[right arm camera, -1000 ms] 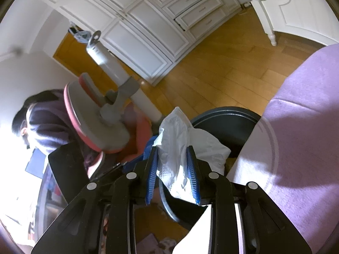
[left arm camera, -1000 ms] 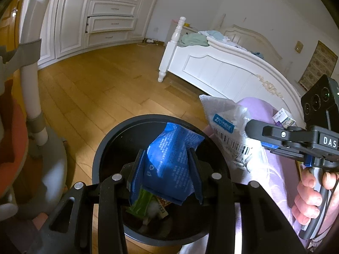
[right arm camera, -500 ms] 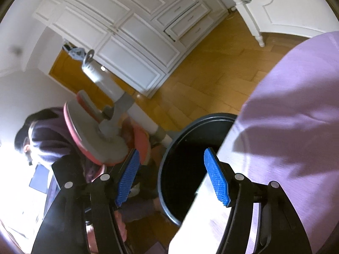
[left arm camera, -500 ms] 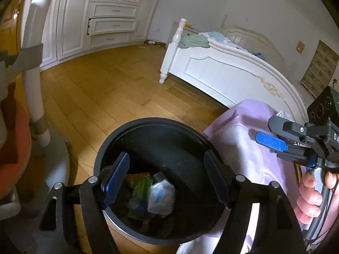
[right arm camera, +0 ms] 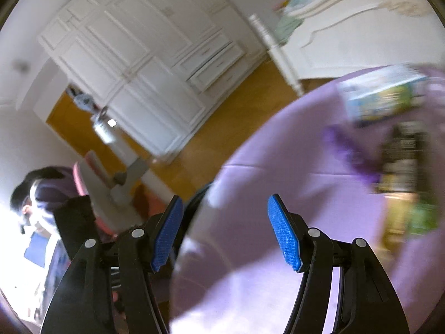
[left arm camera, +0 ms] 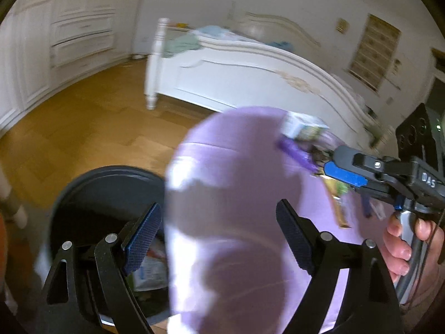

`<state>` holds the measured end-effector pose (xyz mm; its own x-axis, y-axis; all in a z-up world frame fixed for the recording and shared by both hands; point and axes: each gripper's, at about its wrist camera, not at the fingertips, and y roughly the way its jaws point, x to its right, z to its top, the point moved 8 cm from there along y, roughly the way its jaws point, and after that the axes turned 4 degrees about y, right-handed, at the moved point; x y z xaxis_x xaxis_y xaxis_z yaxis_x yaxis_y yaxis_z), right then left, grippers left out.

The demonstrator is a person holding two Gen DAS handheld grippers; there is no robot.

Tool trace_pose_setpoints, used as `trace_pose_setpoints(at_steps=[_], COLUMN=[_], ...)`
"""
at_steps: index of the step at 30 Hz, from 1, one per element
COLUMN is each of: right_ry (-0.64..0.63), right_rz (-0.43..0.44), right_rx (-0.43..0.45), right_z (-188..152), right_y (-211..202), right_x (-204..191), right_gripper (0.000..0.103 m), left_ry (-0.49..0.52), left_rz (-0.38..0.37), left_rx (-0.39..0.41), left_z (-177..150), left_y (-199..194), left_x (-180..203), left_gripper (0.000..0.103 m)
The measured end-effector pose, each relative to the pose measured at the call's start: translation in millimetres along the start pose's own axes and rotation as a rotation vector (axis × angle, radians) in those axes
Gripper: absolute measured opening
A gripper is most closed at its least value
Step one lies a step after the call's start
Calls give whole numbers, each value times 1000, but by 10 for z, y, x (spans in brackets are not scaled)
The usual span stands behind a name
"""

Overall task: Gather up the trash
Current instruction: 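Grasp the gold wrapper with the left tool while the right tool grasps the small white plastic piece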

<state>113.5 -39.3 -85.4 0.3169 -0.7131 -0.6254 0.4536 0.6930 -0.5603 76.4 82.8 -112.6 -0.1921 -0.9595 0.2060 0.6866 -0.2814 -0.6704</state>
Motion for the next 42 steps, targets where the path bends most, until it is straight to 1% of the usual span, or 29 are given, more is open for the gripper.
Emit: trace_pose_setpoints(at_steps=[2, 6, 9, 12, 13, 15, 18, 19, 22, 24, 25, 26, 27, 28, 31, 33, 34, 35, 36, 39, 42], right_ry=[14, 20, 1, -25, -39, -48, -51, -55, -40, -52, -56, -52, -46, -55, -98, -98, -91, -83, -71, -36, -7], right_rz=[-48, -143, -254, -353, -401, -456, -514, -529, -536, -600, -625, -630, -633, -646, -695, -691, -686, -682, -675, -635, -583], right_rx=[27, 78, 111, 130, 134, 132, 117, 109, 81, 53, 29, 13, -2, -1, -3, 4, 9, 15, 24, 63, 113], right_z=[8, -24, -97, -185, -224, -301, -402, -437, -465, -484, -494, -499, -515, -521, -538, -551, -551, -559, -567, -558, -541], right_y=[-237, -677, -1036, -1280, -1381, -1480, -1526, -1535, -1513, -1501, -1482, -1444, -1425, -1436, -1440, -1454, -1467, -1485, -1514, -1602, -1699], right_x=[249, 669, 999, 1252, 1366, 1523, 1660, 1709, 1803, 1860, 1893, 1912, 1943, 1959, 2002, 2022, 2026, 2029, 2036, 2025, 1986], right_gripper=[64, 64, 64, 64, 64, 64, 64, 64, 64, 60, 55, 53, 47, 42, 29, 28, 28, 28, 28, 27, 27], left_ry=[44, 107, 148, 179, 187, 205, 223, 228, 246, 255, 257, 258, 260, 264, 287, 296, 297, 294, 276, 250, 252], left_rz=[-35, -87, -112, -133, -138, -144, -141, -141, -134, -123, -122, -117, -112, -104, -73, -52, -45, -41, -52, -78, -96], left_rx=[-18, -47, -78, -105, -114, -135, -158, -163, -171, -185, -191, -198, -203, -204, -196, -188, -185, -183, -184, -185, -160], left_z=[15, 21, 10, -1, -4, -12, -55, -59, -58, -58, -68, -67, -70, -67, -44, -23, -18, -11, -4, 4, 11], left_y=[103, 276, 432, 572, 620, 728, 831, 867, 949, 1015, 1028, 1065, 1086, 1103, 1141, 1154, 1153, 1150, 1147, 1121, 1034], left_x=[277, 706, 994, 1233, 1295, 1431, 1571, 1602, 1674, 1697, 1703, 1708, 1718, 1720, 1714, 1694, 1677, 1655, 1627, 1585, 1587], left_gripper=[84, 84, 84, 84, 84, 84, 84, 84, 83, 81, 79, 73, 68, 67, 56, 39, 35, 27, 21, 13, 12])
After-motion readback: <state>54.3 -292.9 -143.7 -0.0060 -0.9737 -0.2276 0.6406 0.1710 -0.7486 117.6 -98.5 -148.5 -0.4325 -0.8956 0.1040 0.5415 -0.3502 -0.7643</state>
